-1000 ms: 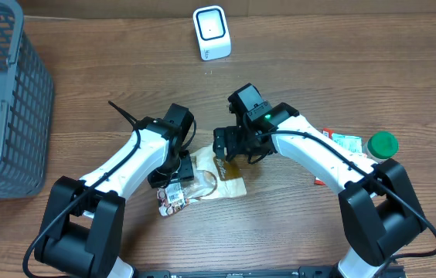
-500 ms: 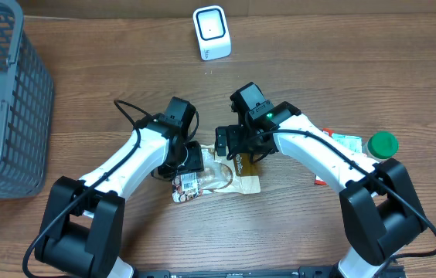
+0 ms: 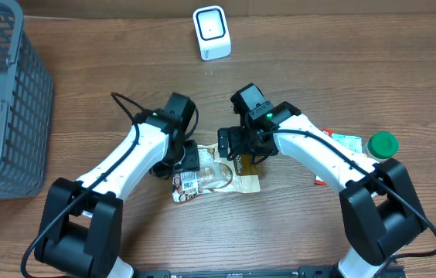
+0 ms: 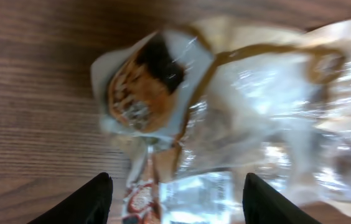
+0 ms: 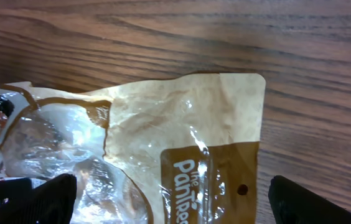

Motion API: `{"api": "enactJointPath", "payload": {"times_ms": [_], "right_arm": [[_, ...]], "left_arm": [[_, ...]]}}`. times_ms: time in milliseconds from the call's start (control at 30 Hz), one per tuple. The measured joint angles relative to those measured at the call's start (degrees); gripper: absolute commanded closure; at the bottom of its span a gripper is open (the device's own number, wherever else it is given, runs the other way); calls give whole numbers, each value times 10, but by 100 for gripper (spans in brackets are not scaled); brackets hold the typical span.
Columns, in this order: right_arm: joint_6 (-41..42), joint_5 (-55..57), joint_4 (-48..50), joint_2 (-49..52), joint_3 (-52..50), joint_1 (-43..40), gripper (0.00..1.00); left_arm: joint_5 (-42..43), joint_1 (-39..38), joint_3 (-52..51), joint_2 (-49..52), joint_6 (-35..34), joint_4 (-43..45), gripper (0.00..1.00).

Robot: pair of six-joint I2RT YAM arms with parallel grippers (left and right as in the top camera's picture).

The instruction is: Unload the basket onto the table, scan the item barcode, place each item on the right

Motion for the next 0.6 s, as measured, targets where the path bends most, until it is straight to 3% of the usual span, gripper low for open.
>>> {"api": "enactJointPath", "payload": {"times_ms": [267,600], "right_arm": [[7,0,-8,0,-7,0,0],[19,-54,81,0,-87,0,0]], "left_arm": [[-3,3,-46,-2,0,38,39],[-4,3,-51,-4,-7,39,39]]}}
